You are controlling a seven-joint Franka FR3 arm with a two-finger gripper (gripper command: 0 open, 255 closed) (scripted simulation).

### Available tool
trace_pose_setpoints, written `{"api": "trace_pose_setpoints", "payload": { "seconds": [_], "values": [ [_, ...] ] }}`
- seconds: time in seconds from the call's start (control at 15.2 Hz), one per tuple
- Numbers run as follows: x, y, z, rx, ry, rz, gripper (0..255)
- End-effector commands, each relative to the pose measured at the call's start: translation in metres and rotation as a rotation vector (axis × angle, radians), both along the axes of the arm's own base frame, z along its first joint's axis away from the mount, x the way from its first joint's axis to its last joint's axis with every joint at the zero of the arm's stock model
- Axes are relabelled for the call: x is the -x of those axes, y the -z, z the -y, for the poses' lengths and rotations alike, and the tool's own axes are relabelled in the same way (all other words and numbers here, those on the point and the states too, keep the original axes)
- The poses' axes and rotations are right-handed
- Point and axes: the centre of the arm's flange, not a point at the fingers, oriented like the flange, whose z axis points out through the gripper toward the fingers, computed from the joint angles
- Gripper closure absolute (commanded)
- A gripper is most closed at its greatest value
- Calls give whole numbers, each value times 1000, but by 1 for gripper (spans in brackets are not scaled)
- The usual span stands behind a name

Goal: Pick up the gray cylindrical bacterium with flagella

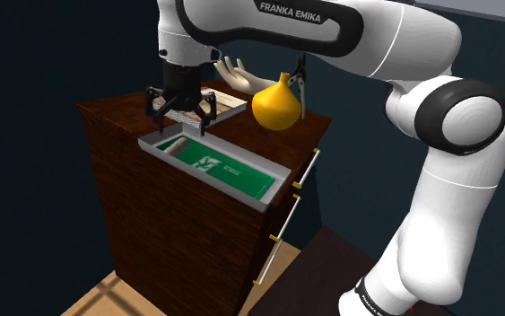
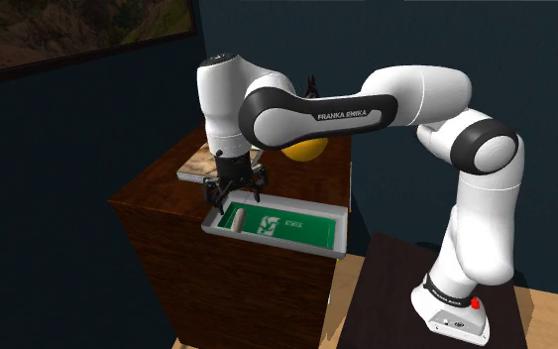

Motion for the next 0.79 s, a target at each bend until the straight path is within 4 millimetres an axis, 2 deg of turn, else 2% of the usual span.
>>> {"api": "trace_pose_setpoints", "payload": {
  "seconds": [0.0,0.2,0.33,0.4,0.73],
  "values": [
    [-1,11,-1,0,2,0,0],
    [-1,24,-1,0,2,0,0],
    [-1,24,-1,0,2,0,0],
    [-1,25,-1,0,2,0,255],
    [-1,24,-2,0,2,0,255]
  ]
}}
